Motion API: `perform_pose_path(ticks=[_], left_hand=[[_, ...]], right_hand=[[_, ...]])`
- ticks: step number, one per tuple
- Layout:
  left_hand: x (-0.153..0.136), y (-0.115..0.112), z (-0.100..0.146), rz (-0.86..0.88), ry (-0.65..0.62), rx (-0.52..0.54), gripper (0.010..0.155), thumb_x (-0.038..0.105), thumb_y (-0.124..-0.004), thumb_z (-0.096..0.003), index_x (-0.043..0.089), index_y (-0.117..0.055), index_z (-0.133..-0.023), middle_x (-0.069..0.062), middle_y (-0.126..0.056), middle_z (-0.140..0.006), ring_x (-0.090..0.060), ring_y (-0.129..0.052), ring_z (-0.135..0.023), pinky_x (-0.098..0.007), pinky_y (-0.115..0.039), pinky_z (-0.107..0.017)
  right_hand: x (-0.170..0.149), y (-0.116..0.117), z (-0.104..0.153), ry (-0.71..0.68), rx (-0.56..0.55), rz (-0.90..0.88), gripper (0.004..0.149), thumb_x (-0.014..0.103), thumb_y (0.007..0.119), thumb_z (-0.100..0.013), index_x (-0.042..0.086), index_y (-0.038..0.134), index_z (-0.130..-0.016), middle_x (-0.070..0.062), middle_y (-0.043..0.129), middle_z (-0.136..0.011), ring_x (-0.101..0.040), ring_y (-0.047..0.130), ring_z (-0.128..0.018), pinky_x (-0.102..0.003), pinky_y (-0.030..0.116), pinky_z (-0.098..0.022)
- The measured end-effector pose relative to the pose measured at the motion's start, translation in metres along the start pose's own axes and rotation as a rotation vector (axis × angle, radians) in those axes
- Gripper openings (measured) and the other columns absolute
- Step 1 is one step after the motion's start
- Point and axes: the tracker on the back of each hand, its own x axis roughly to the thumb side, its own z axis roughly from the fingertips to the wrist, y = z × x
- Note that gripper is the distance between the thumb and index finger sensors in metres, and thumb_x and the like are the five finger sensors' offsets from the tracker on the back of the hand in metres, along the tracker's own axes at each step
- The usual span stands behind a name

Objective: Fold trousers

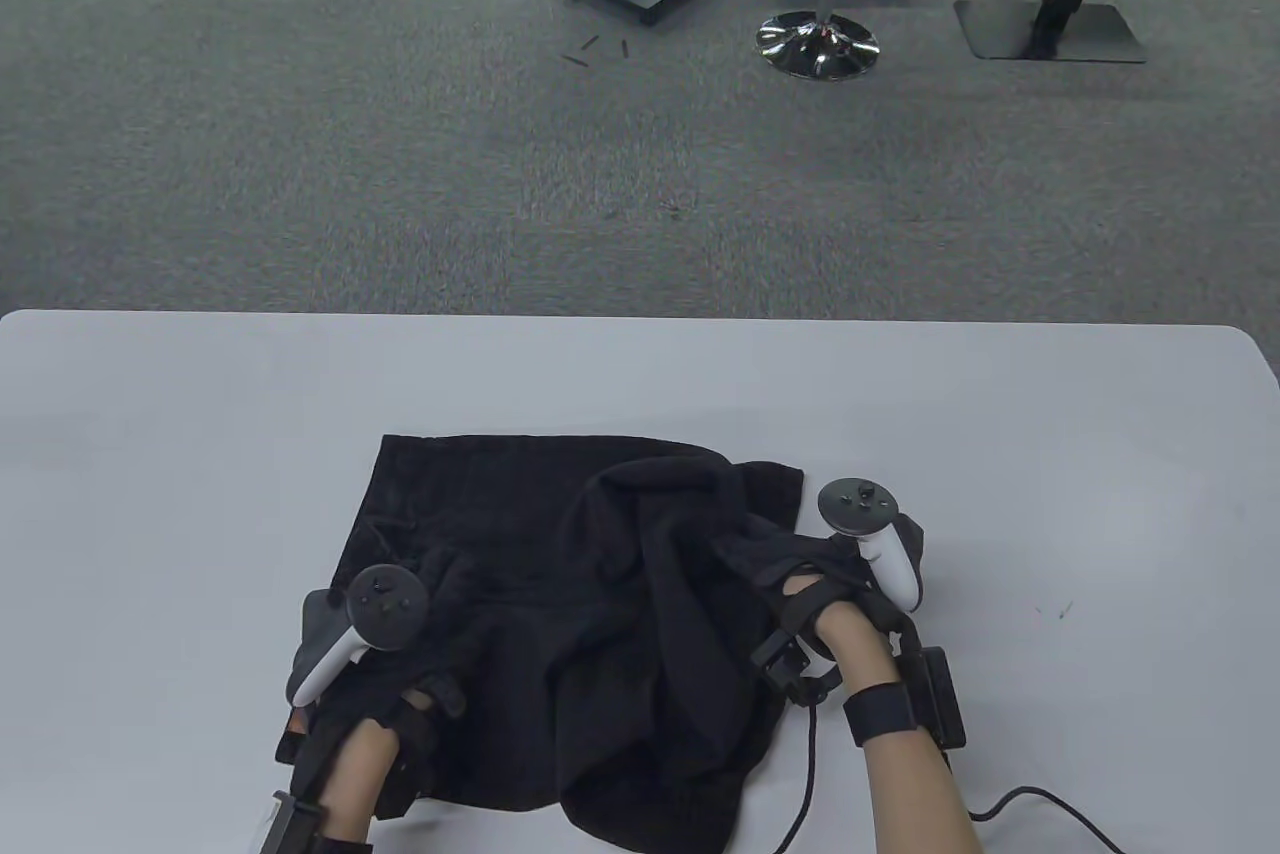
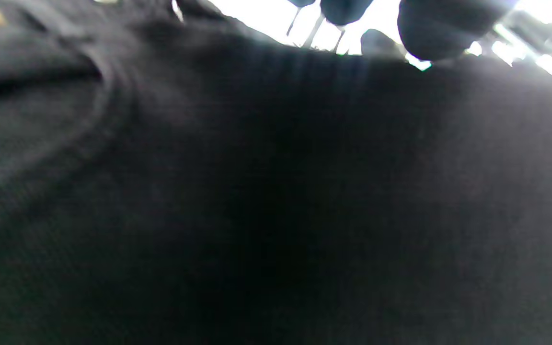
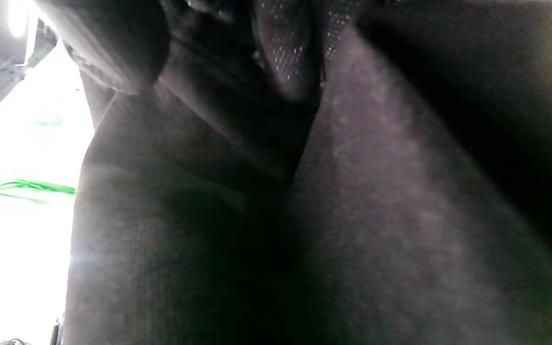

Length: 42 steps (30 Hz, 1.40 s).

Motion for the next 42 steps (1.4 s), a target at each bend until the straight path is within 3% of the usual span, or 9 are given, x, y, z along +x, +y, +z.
perform_pose_path(ticks=[3,6,12,17,25,32,34,38,42], left_hand=[[0.004,-0.011,-0.01,-0.126,0.029,-0.038,0.075,0.067,-0.06,-0.0552,0.045,-0.023,-0.117,0.021,-0.015,-0.124,-0.023,-0.009,-0.122,-0.063,-0.024,-0.085],[0.003,-0.016,-0.015,-0.126,0.055,-0.065,0.075,0.068,-0.058,-0.0548,0.044,-0.025,-0.117,0.02,-0.019,-0.124,-0.021,-0.008,-0.122,-0.062,-0.021,-0.085],[-0.003,-0.018,-0.017,-0.134,0.079,-0.08,0.075,0.071,-0.057,-0.0536,0.044,-0.028,-0.117,0.019,-0.024,-0.125,-0.018,-0.012,-0.122,-0.061,-0.021,-0.084],[-0.013,-0.014,-0.018,-0.127,0.127,-0.072,0.074,0.071,-0.057,-0.0537,0.045,-0.028,-0.117,0.019,-0.025,-0.125,-0.017,-0.012,-0.122,-0.061,-0.023,-0.084],[-0.024,-0.01,-0.018,-0.09,0.144,-0.06,0.073,0.069,-0.058,-0.0545,0.045,-0.029,-0.117,0.02,-0.025,-0.124,-0.016,-0.012,-0.122,-0.06,-0.023,-0.084],[-0.032,-0.006,-0.015,-0.057,0.141,-0.048,0.073,0.068,-0.059,-0.0545,0.044,-0.031,-0.117,0.019,-0.027,-0.124,-0.016,-0.013,-0.121,-0.06,-0.023,-0.084],[-0.033,-0.006,-0.014,-0.051,0.137,-0.049,0.072,0.068,-0.059,-0.0547,0.045,-0.031,-0.117,0.019,-0.027,-0.124,-0.016,-0.012,-0.121,-0.06,-0.023,-0.084],[-0.033,-0.006,-0.014,-0.048,0.136,-0.049,0.072,0.068,-0.059,-0.0546,0.045,-0.031,-0.117,0.02,-0.026,-0.124,-0.015,-0.012,-0.121,-0.06,-0.022,-0.084],[-0.034,-0.006,-0.014,-0.038,0.132,-0.05,0.072,0.068,-0.059,-0.0547,0.045,-0.031,-0.117,0.02,-0.026,-0.124,-0.015,-0.012,-0.121,-0.06,-0.022,-0.084]], right_hand=[[0.003,0.005,-0.003,-0.083,0.011,0.001,0.056,0.048,0.077,-0.05,0.026,0.064,-0.1,-0.008,0.079,-0.099,-0.04,0.068,-0.096,-0.063,0.053,-0.071],[0.008,0.013,-0.008,-0.129,-0.016,0.038,0.052,0.048,0.075,-0.05,0.033,0.067,-0.099,-0.009,0.077,-0.101,-0.041,0.059,-0.1,-0.065,0.046,-0.072],[0.012,0.028,-0.023,-0.04,0.042,0.172,0.062,0.053,0.071,-0.05,0.034,0.048,-0.104,-0.005,0.068,-0.108,-0.036,0.042,-0.107,-0.064,0.032,-0.076],[0.014,0.029,-0.023,-0.023,0.027,0.218,0.065,0.053,0.073,-0.049,0.03,0.046,-0.104,-0.002,0.068,-0.108,-0.033,0.045,-0.107,-0.064,0.031,-0.076],[0.005,0.015,-0.016,-0.091,-0.092,0.027,0.046,0.04,0.076,-0.05,0.024,0.078,-0.093,-0.01,0.089,-0.09,-0.04,0.072,-0.094,-0.063,0.052,-0.071],[0.018,-0.027,0.0,-0.228,-0.105,-0.527,0.043,0.038,0.078,-0.05,0.018,0.084,-0.087,-0.011,0.099,-0.073,-0.036,0.09,-0.077,-0.059,0.066,-0.063],[0.028,-0.038,0.007,-0.251,-0.102,-0.579,0.043,0.037,0.077,-0.05,0.016,0.083,-0.087,-0.011,0.099,-0.072,-0.037,0.089,-0.076,-0.06,0.066,-0.063],[0.037,-0.043,0.014,-0.15,-0.097,-0.239,0.047,0.039,0.077,-0.051,0.017,0.077,-0.092,-0.014,0.092,-0.083,-0.04,0.08,-0.086,-0.062,0.058,-0.068],[0.03,-0.017,0.008,-0.106,-0.077,0.016,0.051,0.041,0.077,-0.051,0.02,0.072,-0.097,-0.013,0.082,-0.096,-0.042,0.07,-0.095,-0.065,0.052,-0.07]])
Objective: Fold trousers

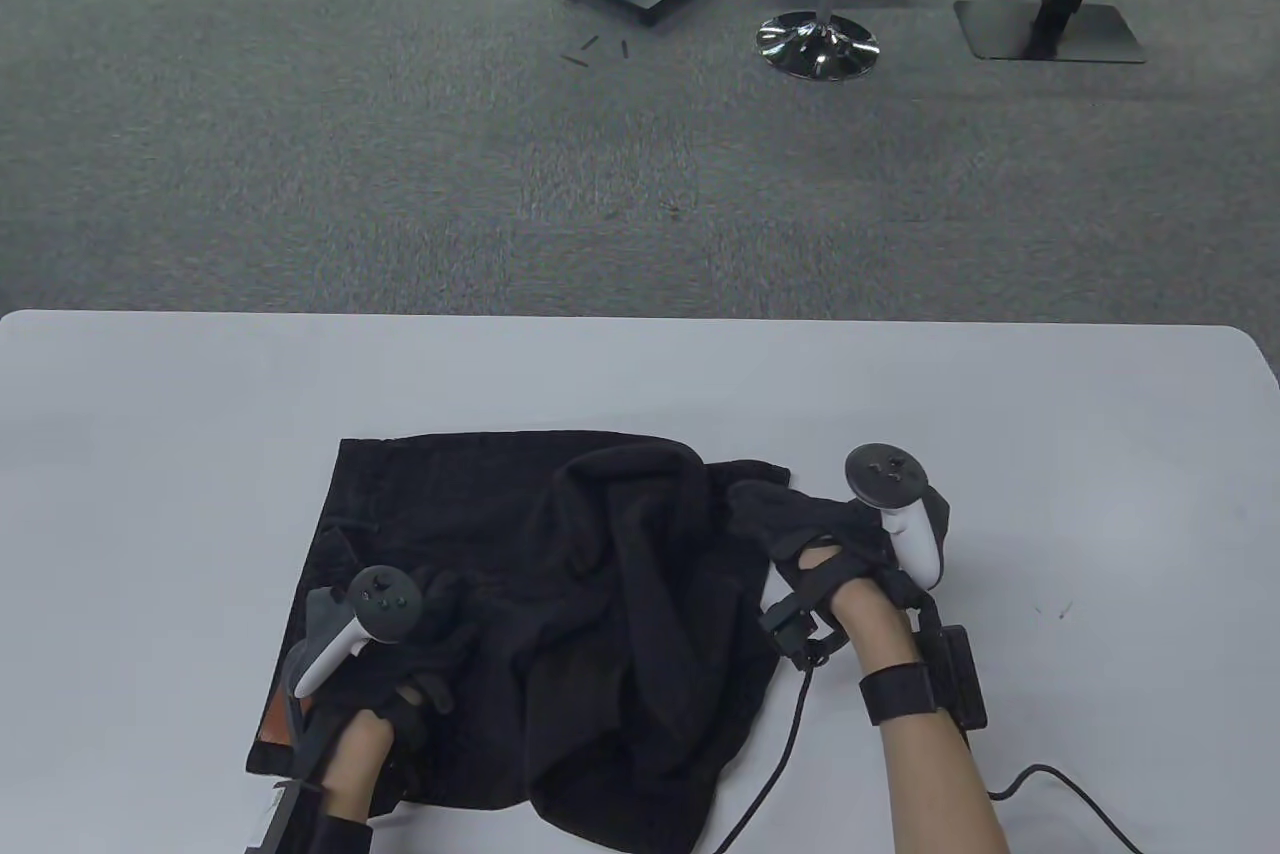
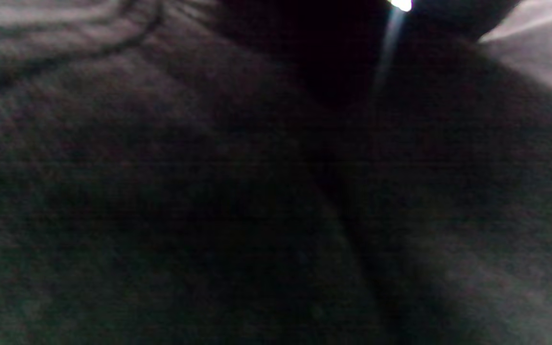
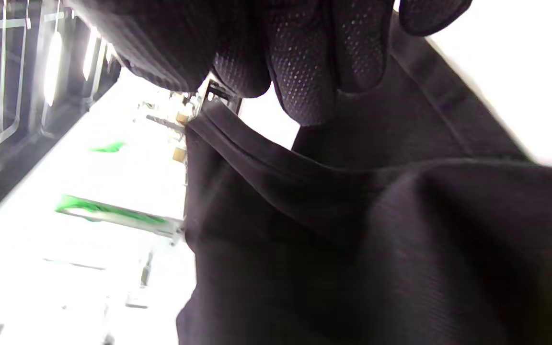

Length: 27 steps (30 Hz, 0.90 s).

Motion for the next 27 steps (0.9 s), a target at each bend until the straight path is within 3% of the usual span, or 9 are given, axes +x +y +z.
perform_pose_path(ticks=[5,8,10,14,17,27], left_hand=[[-0.004,0.0,0.001,0.002,0.009,0.014,0.072,0.069,-0.059,-0.0547,0.046,-0.031,-0.117,0.021,-0.026,-0.124,-0.014,-0.012,-0.121,-0.058,-0.022,-0.084],[-0.013,0.002,0.001,-0.011,0.047,0.035,0.072,0.069,-0.058,-0.0547,0.047,-0.03,-0.117,0.022,-0.026,-0.124,-0.013,-0.012,-0.121,-0.057,-0.023,-0.085],[-0.024,0.005,0.002,0.017,0.086,0.054,0.072,0.069,-0.058,-0.0547,0.047,-0.029,-0.116,0.022,-0.025,-0.124,-0.012,-0.011,-0.121,-0.057,-0.022,-0.085],[-0.046,0.01,0.007,0.042,0.163,0.1,0.073,0.069,-0.059,-0.0547,0.046,-0.028,-0.116,0.021,-0.023,-0.124,-0.014,-0.01,-0.121,-0.057,-0.021,-0.085],[-0.057,0.012,0.009,0.084,0.173,0.116,0.073,0.069,-0.059,-0.0547,0.045,-0.029,-0.117,0.021,-0.024,-0.124,-0.013,-0.011,-0.12,-0.057,-0.021,-0.084],[-0.054,0.012,0.008,0.062,0.186,0.118,0.073,0.069,-0.059,-0.0548,0.045,-0.029,-0.117,0.02,-0.023,-0.124,-0.014,-0.011,-0.12,-0.058,-0.021,-0.084]], right_hand=[[-0.015,0.032,-0.019,0.119,0.041,0.251,0.056,0.046,0.072,-0.05,0.026,0.061,-0.101,-0.007,0.062,-0.11,-0.035,0.046,-0.107,-0.065,0.035,-0.075],[-0.028,0.032,-0.026,0.236,0.075,0.294,0.06,0.054,0.068,-0.048,0.031,0.055,-0.103,0.003,0.054,-0.113,-0.024,0.031,-0.11,-0.064,0.018,-0.075],[-0.03,0.024,-0.024,0.227,0.0,0.275,0.06,0.055,0.068,-0.048,0.029,0.061,-0.102,-0.001,0.061,-0.11,-0.025,0.038,-0.109,-0.063,0.02,-0.076],[-0.037,0.004,-0.014,0.266,-0.042,0.4,0.059,0.055,0.068,-0.048,0.029,0.065,-0.1,-0.001,0.067,-0.108,-0.028,0.046,-0.108,-0.063,0.027,-0.077],[-0.046,-0.009,-0.001,0.286,-0.063,0.393,0.058,0.054,0.07,-0.048,0.027,0.067,-0.099,-0.002,0.071,-0.107,-0.03,0.051,-0.107,-0.062,0.031,-0.076],[-0.062,-0.036,0.054,0.44,-0.095,0.629,0.062,0.053,0.072,-0.047,0.012,0.077,-0.093,-0.017,0.082,-0.095,-0.04,0.075,-0.094,-0.063,0.048,-0.073]])
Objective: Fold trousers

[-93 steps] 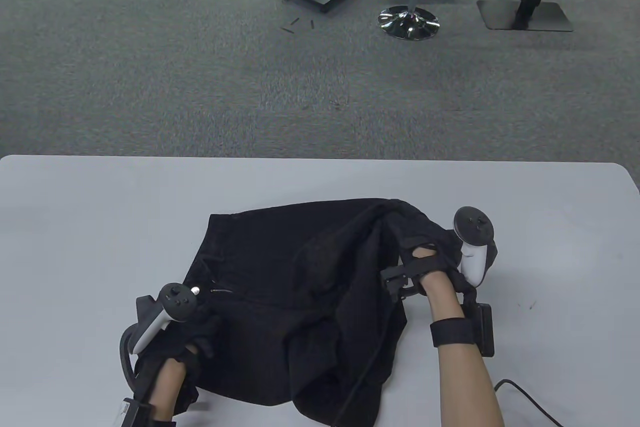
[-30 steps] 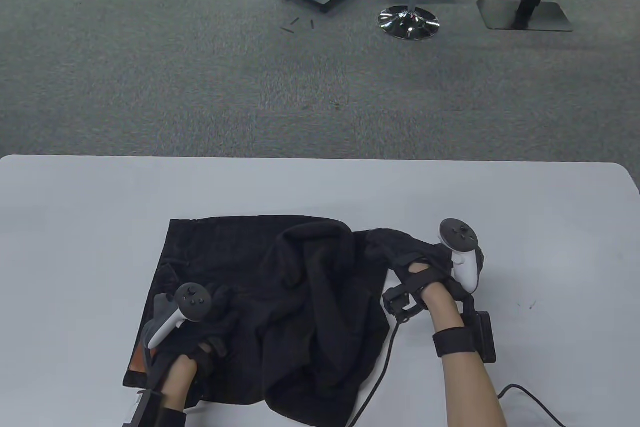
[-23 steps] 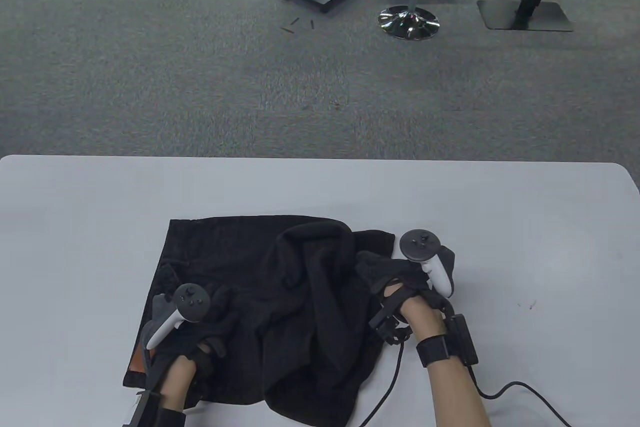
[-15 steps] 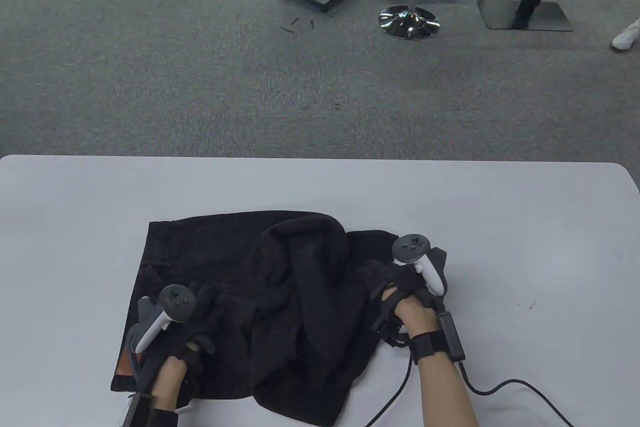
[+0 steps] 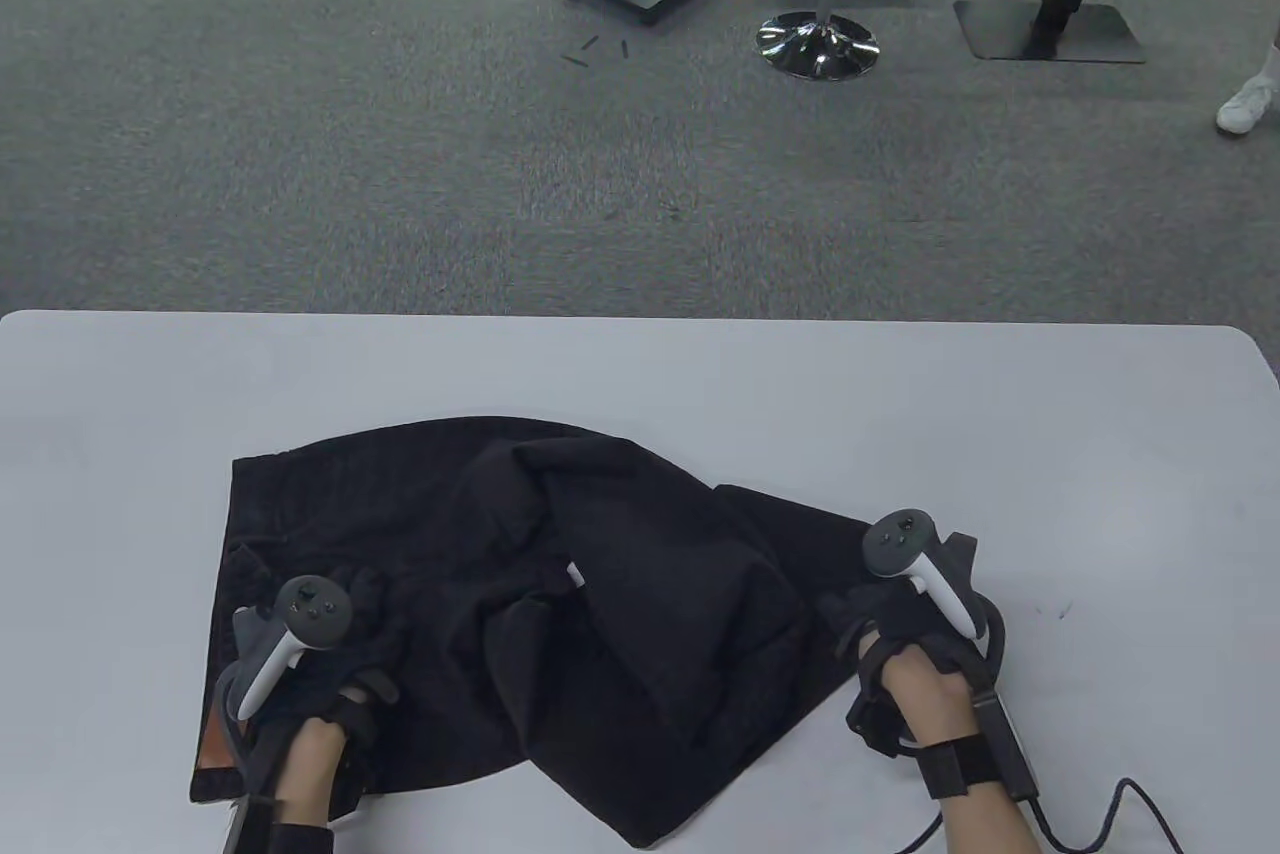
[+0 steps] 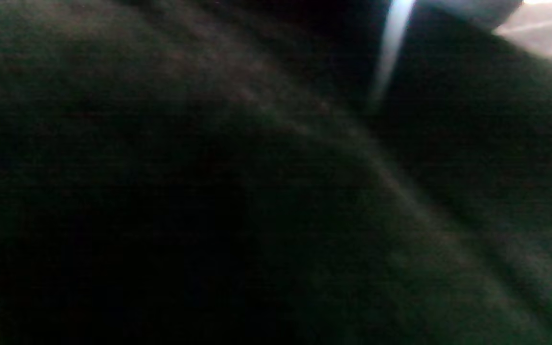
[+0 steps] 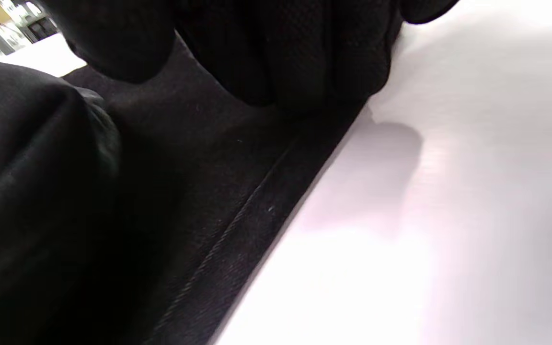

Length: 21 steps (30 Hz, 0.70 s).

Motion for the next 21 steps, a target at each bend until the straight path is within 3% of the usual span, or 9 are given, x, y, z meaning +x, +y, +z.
perform_pose_path(ticks=[6,8,14,16,18,21], left_hand=[[0.009,0.001,0.002,-0.047,0.021,0.03,0.074,0.069,-0.06,-0.0544,0.043,-0.031,-0.117,0.018,-0.025,-0.124,-0.017,-0.013,-0.121,-0.06,-0.024,-0.084],[0.014,0.002,0.005,-0.077,0.022,0.042,0.074,0.069,-0.06,-0.0543,0.042,-0.032,-0.117,0.018,-0.026,-0.124,-0.02,-0.015,-0.121,-0.06,-0.027,-0.084],[0.032,-0.002,0.012,-0.035,-0.047,0.05,0.074,0.069,-0.06,-0.0541,0.041,-0.033,-0.117,0.017,-0.028,-0.124,-0.023,-0.021,-0.121,-0.061,-0.031,-0.083],[0.038,-0.007,0.013,-0.038,-0.047,0.042,0.074,0.068,-0.06,-0.0541,0.041,-0.033,-0.117,0.017,-0.028,-0.124,-0.023,-0.021,-0.121,-0.061,-0.031,-0.083],[0.039,-0.011,0.011,-0.067,-0.031,0.031,0.074,0.069,-0.059,-0.0542,0.042,-0.032,-0.117,0.017,-0.027,-0.124,-0.024,-0.02,-0.121,-0.061,-0.031,-0.083],[0.035,-0.014,0.008,-0.053,-0.022,0.008,0.074,0.069,-0.059,-0.0543,0.043,-0.029,-0.117,0.019,-0.023,-0.124,-0.021,-0.015,-0.121,-0.06,-0.027,-0.083]], right_hand=[[0.002,0.007,0.012,0.054,0.067,0.148,0.064,0.055,0.069,-0.048,0.016,0.066,-0.099,-0.014,0.073,-0.103,-0.04,0.067,-0.098,-0.063,0.047,-0.073],[0.016,0.009,0.019,0.008,0.032,0.202,0.065,0.057,0.068,-0.049,0.019,0.062,-0.101,-0.013,0.069,-0.106,-0.038,0.063,-0.101,-0.063,0.045,-0.074],[0.083,0.018,0.06,-0.408,-0.204,0.163,0.067,0.062,0.064,-0.048,0.024,0.057,-0.102,-0.008,0.065,-0.108,-0.037,0.062,-0.102,-0.062,0.05,-0.072],[0.109,0.031,0.077,-0.499,-0.241,0.127,0.068,0.062,0.065,-0.048,0.025,0.053,-0.104,-0.008,0.052,-0.113,-0.039,0.051,-0.105,-0.064,0.043,-0.074],[0.133,0.051,0.092,-0.59,-0.151,0.171,0.071,0.065,0.064,-0.047,0.025,0.05,-0.104,-0.009,0.05,-0.113,-0.039,0.049,-0.106,-0.064,0.043,-0.074],[0.156,0.087,0.107,-0.572,0.005,0.323,0.08,0.068,0.065,-0.046,0.026,0.032,-0.107,-0.008,0.028,-0.117,-0.041,0.028,-0.11,-0.066,0.032,-0.075]])
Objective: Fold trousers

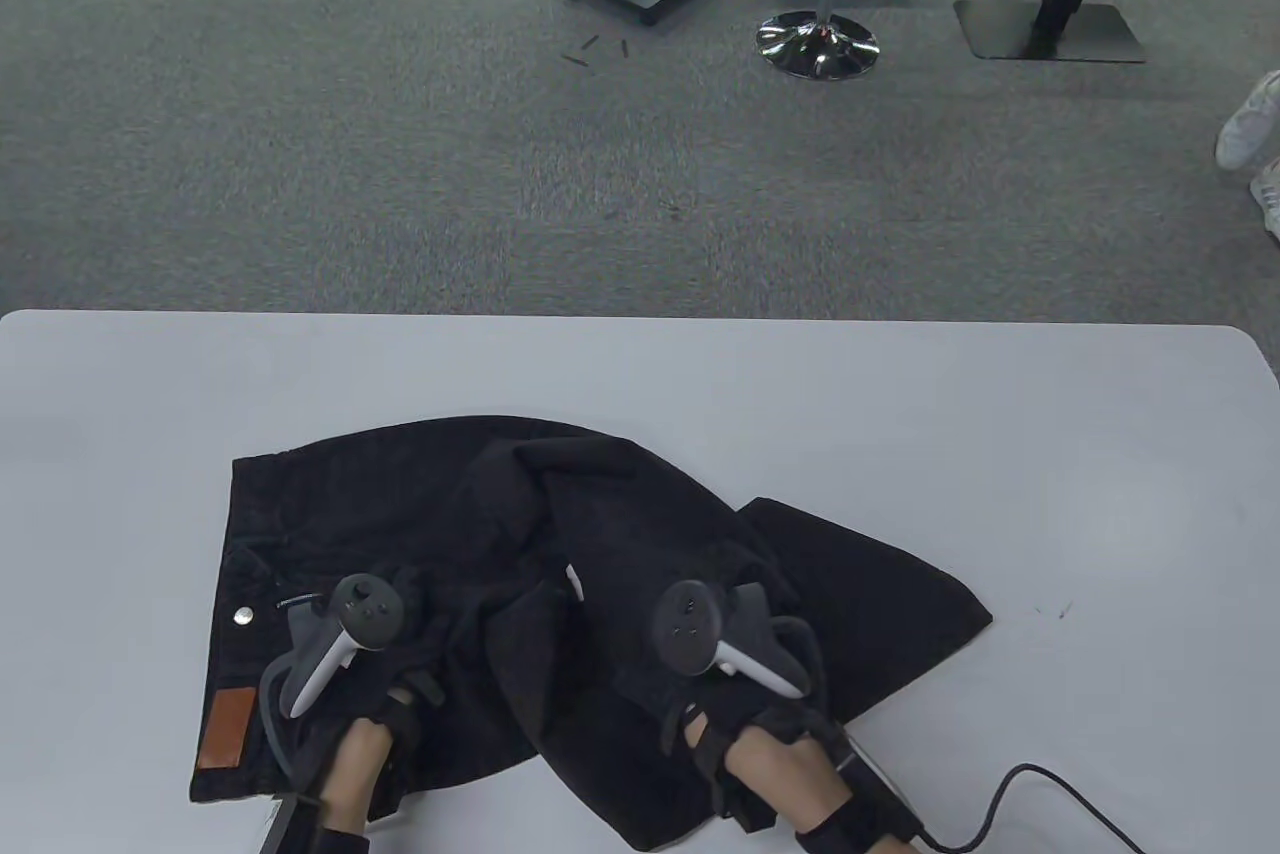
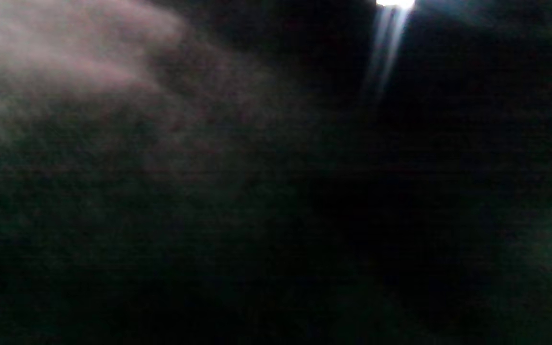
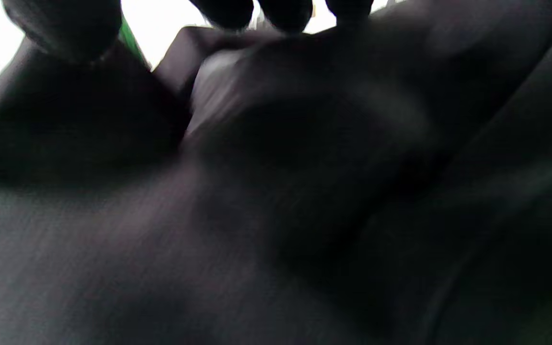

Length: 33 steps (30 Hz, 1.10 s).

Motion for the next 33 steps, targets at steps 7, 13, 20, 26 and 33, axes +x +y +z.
perform_pose_path(ticks=[7,13,20,26,33], left_hand=[[-0.01,0.002,-0.004,0.015,0.014,-0.008,0.071,0.069,-0.059,-0.0546,0.046,-0.031,-0.116,0.023,-0.021,-0.123,-0.018,-0.012,-0.121,-0.058,-0.024,-0.084],[-0.017,0.006,-0.006,0.031,0.015,-0.016,0.07,0.069,-0.059,-0.0551,0.047,-0.033,-0.116,0.024,-0.021,-0.123,-0.017,-0.012,-0.121,-0.058,-0.023,-0.084],[-0.018,0.006,-0.006,0.035,0.011,-0.017,0.07,0.069,-0.059,-0.0552,0.047,-0.032,-0.116,0.023,-0.022,-0.123,-0.017,-0.011,-0.121,-0.058,-0.022,-0.084],[-0.019,0.006,-0.006,0.039,0.007,-0.021,0.07,0.069,-0.059,-0.0552,0.047,-0.032,-0.116,0.024,-0.021,-0.123,-0.017,-0.011,-0.121,-0.058,-0.022,-0.084],[-0.021,0.009,-0.005,-0.029,0.022,0.002,0.068,0.068,-0.059,-0.0552,0.049,-0.033,-0.115,0.025,-0.024,-0.123,-0.016,-0.015,-0.122,-0.059,-0.027,-0.085]], right_hand=[[-0.029,0.018,-0.036,0.268,0.077,0.247,0.086,0.053,0.069,-0.052,0.035,-0.001,-0.098,0.006,-0.003,-0.114,-0.027,-0.003,-0.109,-0.062,0.012,-0.079],[-0.097,-0.025,-0.049,0.438,-0.05,0.263,0.081,0.047,0.069,-0.053,0.035,0.005,-0.1,0.006,0.004,-0.115,-0.029,0.003,-0.11,-0.062,0.016,-0.079],[-0.169,-0.056,-0.054,0.725,-0.15,-0.024,0.08,0.057,0.067,-0.05,0.033,0.011,-0.102,0.002,0.018,-0.117,-0.034,0.027,-0.112,-0.062,0.032,-0.079],[-0.197,-0.049,-0.056,0.71,-0.217,-0.299,0.081,0.062,0.067,-0.047,0.028,0.02,-0.104,-0.004,0.031,-0.116,-0.035,0.04,-0.11,-0.062,0.039,-0.078],[-0.227,-0.02,-0.047,0.737,-0.079,-0.382,0.088,0.07,0.065,-0.043,0.032,0.012,-0.102,0.003,0.029,-0.116,-0.03,0.034,-0.112,-0.061,0.035,-0.079]])
